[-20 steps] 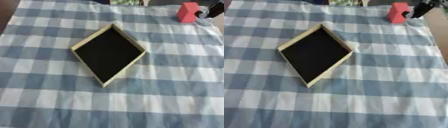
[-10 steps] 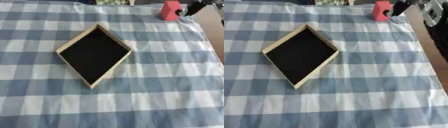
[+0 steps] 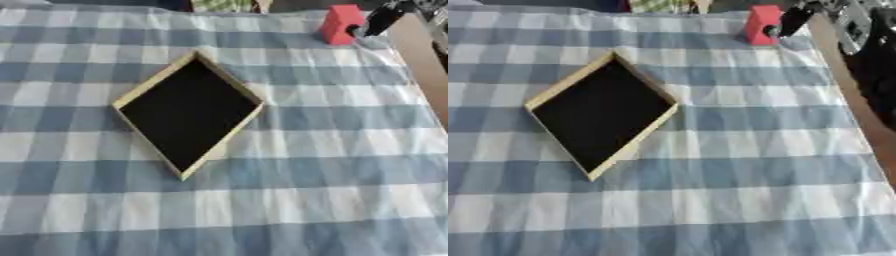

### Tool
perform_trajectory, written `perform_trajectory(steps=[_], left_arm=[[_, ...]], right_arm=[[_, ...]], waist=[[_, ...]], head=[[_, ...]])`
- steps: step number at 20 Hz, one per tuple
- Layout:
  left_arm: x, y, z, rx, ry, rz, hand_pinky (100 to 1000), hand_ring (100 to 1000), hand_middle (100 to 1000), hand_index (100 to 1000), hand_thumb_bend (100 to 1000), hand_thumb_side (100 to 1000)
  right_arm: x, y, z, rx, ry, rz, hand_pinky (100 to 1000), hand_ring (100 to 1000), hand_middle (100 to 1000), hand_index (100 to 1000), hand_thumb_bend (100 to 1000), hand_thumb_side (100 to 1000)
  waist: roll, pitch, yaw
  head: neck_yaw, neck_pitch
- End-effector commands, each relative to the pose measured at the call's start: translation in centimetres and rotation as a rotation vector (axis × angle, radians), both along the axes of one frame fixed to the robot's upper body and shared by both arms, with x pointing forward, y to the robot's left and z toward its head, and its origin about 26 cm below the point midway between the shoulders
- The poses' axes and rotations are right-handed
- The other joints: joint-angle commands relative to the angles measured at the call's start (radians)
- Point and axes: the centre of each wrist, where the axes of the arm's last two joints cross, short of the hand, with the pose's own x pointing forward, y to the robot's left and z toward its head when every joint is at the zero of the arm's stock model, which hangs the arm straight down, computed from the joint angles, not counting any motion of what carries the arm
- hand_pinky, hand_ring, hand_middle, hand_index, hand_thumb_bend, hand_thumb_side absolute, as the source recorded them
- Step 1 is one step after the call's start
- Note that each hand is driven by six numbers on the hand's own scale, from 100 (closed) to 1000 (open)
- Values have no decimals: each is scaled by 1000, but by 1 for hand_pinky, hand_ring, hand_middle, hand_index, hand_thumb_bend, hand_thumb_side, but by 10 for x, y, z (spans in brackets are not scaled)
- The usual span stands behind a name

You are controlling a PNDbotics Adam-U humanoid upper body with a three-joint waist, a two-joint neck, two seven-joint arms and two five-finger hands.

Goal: Pick up objects on the table and place them in the box.

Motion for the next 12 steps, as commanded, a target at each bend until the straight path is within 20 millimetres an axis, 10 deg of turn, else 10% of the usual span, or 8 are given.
perform_trajectory(steps=[1,12], left_arm=[[-2,1,5,18,-15,-7,712,597,580,650,100,749],[-1,-1,5,16,-13,-12,711,597,580,649,100,753]], right_arm=[[-2,-11,9,-36,-6,-37,981,965,975,992,347,100],[4,-26,1,-27,3,-69,980,965,975,996,336,100]], waist=[[2,-16,2],[0,-5,3]], head=[[-5,-18],[1,-48]])
